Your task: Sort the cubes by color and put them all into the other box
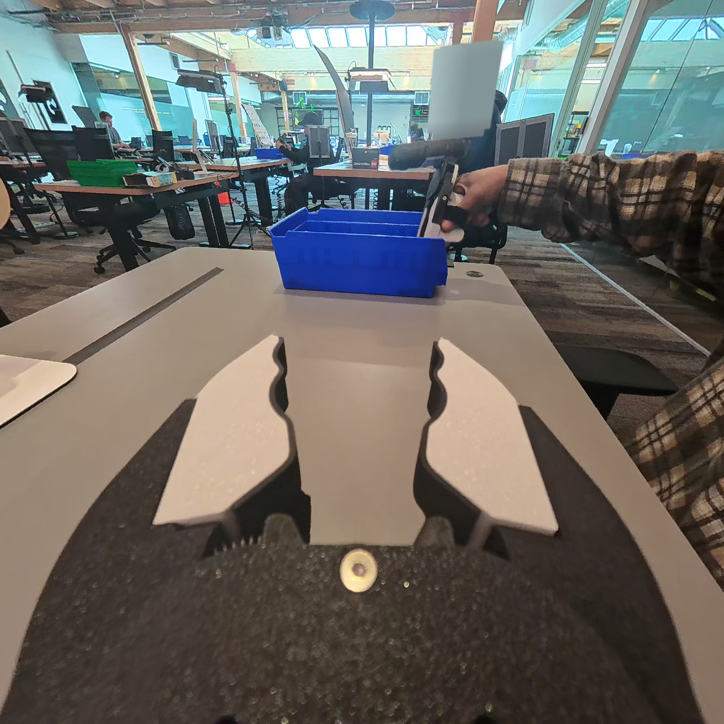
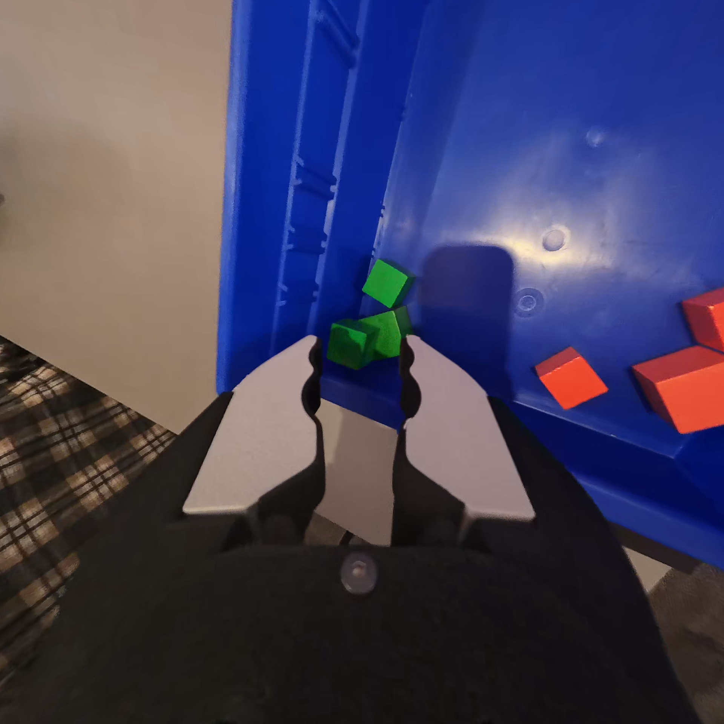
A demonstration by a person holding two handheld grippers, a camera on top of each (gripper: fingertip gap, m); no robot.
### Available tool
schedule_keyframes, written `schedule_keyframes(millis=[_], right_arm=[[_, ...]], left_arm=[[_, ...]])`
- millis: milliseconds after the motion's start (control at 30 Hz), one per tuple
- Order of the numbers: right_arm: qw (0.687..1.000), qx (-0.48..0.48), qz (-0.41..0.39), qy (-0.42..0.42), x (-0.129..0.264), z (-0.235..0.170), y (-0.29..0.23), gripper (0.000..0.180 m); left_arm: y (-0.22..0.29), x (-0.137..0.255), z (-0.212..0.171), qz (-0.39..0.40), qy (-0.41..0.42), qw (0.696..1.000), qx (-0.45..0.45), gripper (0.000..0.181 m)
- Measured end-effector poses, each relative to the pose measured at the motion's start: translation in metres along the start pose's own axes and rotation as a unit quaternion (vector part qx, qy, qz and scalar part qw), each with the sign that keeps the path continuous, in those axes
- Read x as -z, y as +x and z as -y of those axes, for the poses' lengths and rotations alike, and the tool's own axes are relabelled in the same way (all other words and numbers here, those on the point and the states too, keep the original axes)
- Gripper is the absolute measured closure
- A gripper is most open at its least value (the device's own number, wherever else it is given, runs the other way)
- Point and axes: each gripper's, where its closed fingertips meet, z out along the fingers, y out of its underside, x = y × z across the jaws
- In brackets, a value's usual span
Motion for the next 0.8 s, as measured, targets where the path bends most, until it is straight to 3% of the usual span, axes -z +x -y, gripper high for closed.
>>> schedule_keyframes(millis=[200,467,800], right_arm=[[0.998,0.017,-0.025,0.054,0.043,0.02,-0.002,0.136],[0.982,0.037,-0.146,0.114,0.119,0.046,0.022,0.096],[0.975,-0.052,-0.204,0.07,0.147,0.057,0.103,0.096]], left_arm=[[0.001,0.0,-0.002,-0.001,-0.006,1.0,-0.005,0.112],[0.002,0.001,0.0,0.001,-0.005,1.0,-0.01,0.111],[0.006,-0.002,-0.003,0.0,-0.014,1.0,-0.017,0.11]])
